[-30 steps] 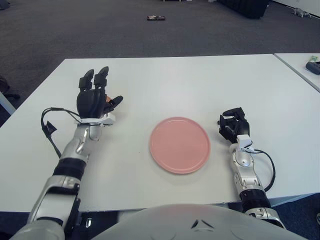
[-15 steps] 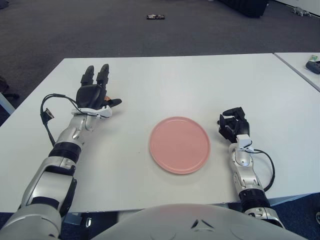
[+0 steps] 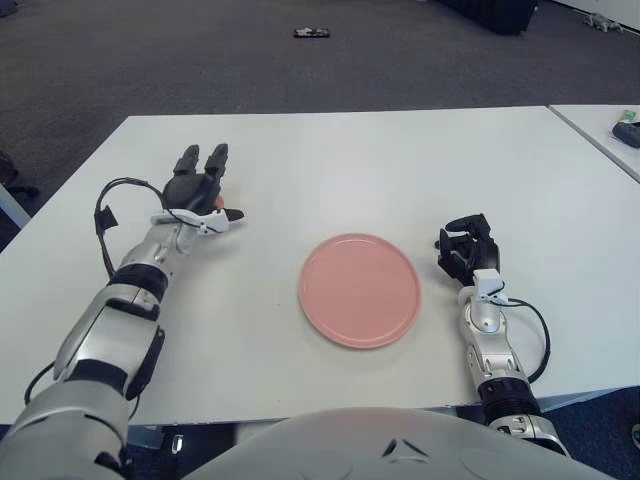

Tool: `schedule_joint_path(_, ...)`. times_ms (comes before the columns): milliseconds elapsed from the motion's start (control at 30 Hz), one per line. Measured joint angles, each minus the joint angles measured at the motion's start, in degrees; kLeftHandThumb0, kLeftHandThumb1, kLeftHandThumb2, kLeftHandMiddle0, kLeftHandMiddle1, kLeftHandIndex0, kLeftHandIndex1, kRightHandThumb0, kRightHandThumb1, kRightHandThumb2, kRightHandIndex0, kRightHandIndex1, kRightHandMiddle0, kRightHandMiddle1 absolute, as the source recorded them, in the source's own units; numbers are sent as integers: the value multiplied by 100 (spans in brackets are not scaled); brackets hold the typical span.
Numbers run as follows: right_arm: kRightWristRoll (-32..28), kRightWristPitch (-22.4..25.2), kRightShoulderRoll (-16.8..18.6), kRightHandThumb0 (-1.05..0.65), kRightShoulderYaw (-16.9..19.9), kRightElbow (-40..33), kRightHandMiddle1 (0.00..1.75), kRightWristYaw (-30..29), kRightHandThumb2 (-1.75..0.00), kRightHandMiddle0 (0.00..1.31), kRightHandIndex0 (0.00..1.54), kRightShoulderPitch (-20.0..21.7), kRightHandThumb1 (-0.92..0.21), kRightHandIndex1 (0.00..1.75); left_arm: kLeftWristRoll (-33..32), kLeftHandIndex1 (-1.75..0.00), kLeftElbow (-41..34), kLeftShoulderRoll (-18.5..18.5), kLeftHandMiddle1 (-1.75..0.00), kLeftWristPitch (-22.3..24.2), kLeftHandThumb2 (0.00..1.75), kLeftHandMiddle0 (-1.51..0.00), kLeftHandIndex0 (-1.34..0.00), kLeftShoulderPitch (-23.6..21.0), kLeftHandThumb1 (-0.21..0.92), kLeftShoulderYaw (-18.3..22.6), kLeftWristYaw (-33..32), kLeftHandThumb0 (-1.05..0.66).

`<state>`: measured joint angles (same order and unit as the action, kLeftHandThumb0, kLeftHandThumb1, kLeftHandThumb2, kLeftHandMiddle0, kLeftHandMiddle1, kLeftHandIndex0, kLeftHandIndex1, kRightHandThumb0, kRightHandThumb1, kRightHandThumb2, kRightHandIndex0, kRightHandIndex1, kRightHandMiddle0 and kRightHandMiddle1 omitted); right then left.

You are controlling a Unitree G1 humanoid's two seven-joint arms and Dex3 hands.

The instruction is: Put the apple into the plate.

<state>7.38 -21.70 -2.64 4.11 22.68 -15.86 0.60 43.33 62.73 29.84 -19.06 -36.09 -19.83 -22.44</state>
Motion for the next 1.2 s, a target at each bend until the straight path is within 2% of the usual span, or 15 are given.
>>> schedule_joint_path(400, 2, 15, -5, -36, -1, -35, 175, 10, -74, 28, 63, -20, -77, 126, -54, 0, 470, -11, 0, 142, 20, 0, 0, -179, 77, -254, 615, -105)
schedule_joint_path(933, 1, 29, -10, -36, -4, -70, 175, 32, -70, 26, 64, -43, -80, 124, -418, 0, 878, -62, 0, 274, 21, 0, 0, -324, 80, -271, 662, -105)
schedule_joint_path(1200, 7, -8, -14, -36, -12, -73, 175, 35, -71, 27, 66, -59, -79, 121, -577, 0, 1187, -77, 0, 507, 21, 0, 0, -455, 82, -259, 830, -105)
